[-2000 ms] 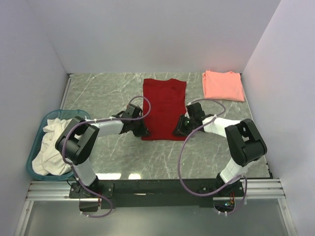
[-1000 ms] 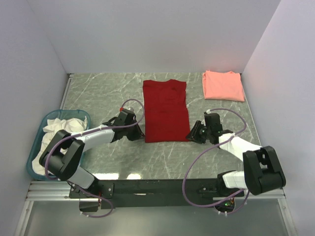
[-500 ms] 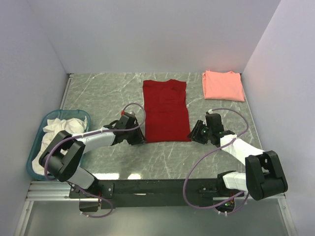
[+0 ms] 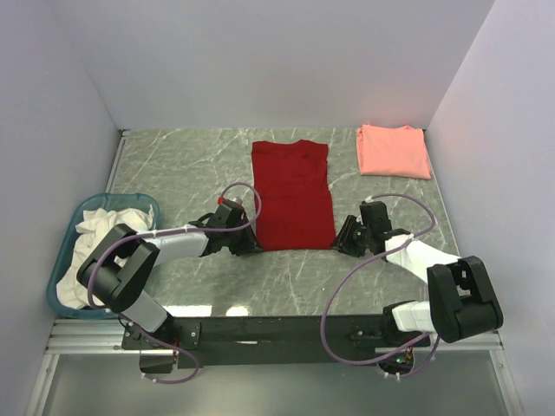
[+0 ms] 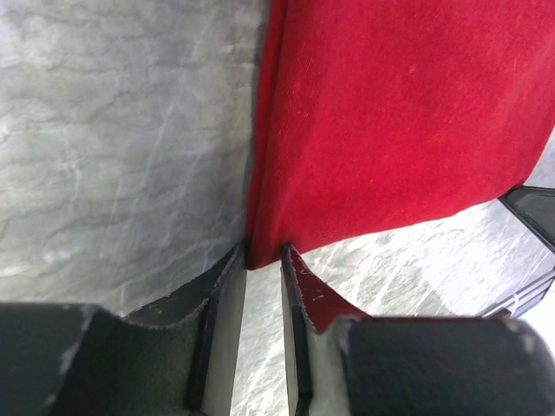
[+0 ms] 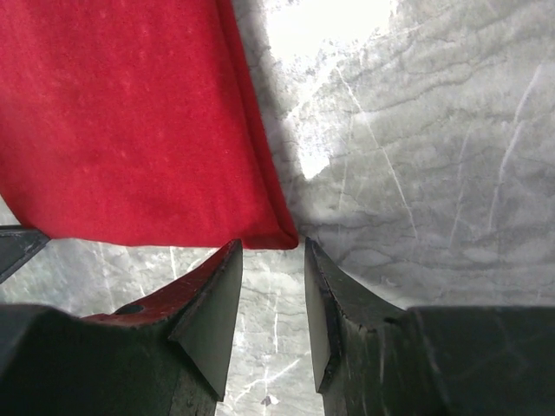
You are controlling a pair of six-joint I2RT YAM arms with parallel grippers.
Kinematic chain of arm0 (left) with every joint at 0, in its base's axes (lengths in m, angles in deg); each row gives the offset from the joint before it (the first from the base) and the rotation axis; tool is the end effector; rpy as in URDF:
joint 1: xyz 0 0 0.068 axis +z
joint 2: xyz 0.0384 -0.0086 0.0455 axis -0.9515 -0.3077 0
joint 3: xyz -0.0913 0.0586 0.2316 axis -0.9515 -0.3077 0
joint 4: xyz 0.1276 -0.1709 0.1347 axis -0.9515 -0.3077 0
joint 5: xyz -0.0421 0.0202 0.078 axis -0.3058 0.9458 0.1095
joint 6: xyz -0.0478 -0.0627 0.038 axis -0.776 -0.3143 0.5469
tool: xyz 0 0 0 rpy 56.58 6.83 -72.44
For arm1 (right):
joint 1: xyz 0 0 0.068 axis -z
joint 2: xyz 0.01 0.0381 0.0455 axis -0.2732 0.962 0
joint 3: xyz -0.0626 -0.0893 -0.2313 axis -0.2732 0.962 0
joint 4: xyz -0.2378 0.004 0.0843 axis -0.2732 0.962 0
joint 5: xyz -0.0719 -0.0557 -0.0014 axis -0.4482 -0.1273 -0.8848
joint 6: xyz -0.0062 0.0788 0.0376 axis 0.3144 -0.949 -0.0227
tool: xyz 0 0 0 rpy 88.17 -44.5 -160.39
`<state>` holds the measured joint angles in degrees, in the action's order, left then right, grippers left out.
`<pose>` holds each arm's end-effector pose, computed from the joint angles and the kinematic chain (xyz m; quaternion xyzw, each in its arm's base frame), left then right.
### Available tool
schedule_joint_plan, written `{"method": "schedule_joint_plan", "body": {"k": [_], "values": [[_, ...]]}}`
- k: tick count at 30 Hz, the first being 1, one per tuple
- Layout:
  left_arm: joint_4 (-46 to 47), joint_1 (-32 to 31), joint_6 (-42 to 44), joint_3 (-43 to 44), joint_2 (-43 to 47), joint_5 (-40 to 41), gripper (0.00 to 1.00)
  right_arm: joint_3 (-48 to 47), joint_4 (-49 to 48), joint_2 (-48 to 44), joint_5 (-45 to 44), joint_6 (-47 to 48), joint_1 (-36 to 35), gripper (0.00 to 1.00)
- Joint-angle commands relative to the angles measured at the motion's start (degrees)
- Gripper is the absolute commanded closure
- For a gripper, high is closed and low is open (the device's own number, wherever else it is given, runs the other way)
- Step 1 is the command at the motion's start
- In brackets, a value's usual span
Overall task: Fold and stack the t-shirts
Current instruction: Fold the tshirt
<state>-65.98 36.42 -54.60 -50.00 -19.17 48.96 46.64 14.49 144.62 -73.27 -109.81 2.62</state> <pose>0.2447 -0.1883 0.1010 -0.1385 0.9318 -0.2790 0.1862 0.2398 0.0756 0.1039 0.1536 0.9309 0.2354 0.2333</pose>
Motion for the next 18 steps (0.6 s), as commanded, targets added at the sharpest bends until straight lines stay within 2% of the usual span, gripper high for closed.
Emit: {"method": "schedule_joint_plan", "body": {"k": [1,6,9,12,13,15,16,18], "values": [[0.9,-0.5,-0.5,0.2,-1.8,1.2,0.71,-1.0,-1.3,1.1,-1.0,-0.7,0.4,0.58],[1.1,-0.6,-0.6,0.2,-2.6,1.4,0.74,-1.9,-1.7,2.4,-0.6,-1.2,0.2,0.61],[1.1,-0.5,-0.7,0.3,-2.7,1.6,0.81,-2.4,-2.2,3.7,0.6,-1.2,0.3,0.68],[0.7,-0.5,-0.6,0.5,-2.6,1.7,0.9,-2.5,-3.0,4.7,1.4,-1.2,-0.2,0.8],[0.2,-0.5,-0.6,0.6,-2.0,1.8,0.94,-2.4,-2.9,4.7,1.4,-1.2,-0.2,0.89],[-0.4,-0.5,-0.5,0.3,-1.3,2.3,0.99,-1.9,-3.1,4.2,1.9,-1.3,-0.8,0.97],[-1.1,-0.5,-0.5,0.2,0.1,2.5,0.99,-1.8,-3.2,3.8,2.1,-1.3,-0.9,1.0],[-1.8,-0.5,-0.5,-0.5,1.4,2.7,0.99,-0.5,-3.2,2.0,3.2,-1.3,-1.1,1.0]]}}
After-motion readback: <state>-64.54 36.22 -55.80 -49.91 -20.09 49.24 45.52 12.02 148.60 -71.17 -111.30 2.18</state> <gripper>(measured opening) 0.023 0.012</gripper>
